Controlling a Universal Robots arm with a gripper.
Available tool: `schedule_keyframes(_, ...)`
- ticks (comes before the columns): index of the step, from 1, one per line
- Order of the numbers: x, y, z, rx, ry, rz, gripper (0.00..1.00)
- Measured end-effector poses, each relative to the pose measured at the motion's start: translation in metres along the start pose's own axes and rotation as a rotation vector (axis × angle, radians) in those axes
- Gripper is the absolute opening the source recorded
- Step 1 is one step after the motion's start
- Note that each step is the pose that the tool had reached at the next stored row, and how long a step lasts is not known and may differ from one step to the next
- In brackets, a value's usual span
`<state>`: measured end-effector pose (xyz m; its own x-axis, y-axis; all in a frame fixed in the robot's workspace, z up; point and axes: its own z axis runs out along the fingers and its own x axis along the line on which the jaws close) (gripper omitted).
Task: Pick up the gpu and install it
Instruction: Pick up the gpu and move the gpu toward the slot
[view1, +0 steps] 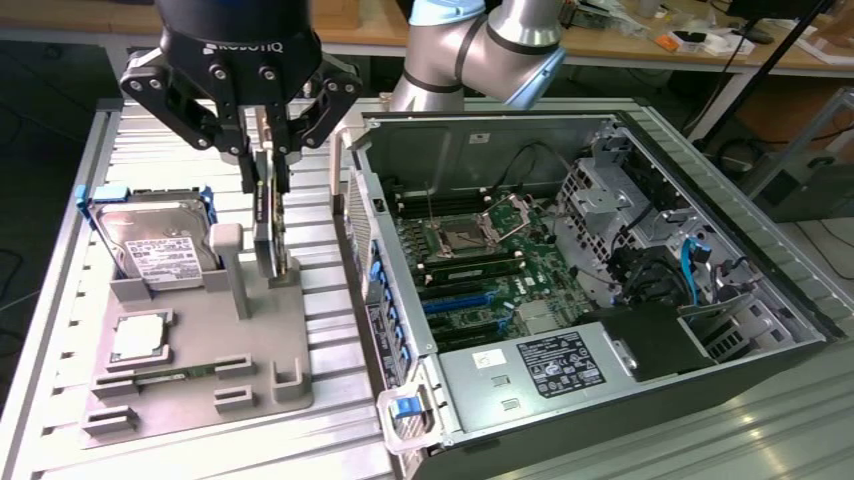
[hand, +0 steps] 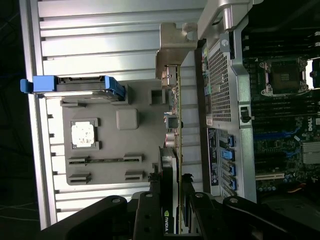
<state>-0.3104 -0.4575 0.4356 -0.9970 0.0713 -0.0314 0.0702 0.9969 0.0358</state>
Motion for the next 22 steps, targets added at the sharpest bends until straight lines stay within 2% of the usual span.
schedule_keyframes(6,-0.008,0.0005,0.0005,0.0004,-0.0003,0.000,0.27)
schedule_keyframes(22,-0.018,0.0012,0.0008,0.0015,-0.0003,0.000,0.27)
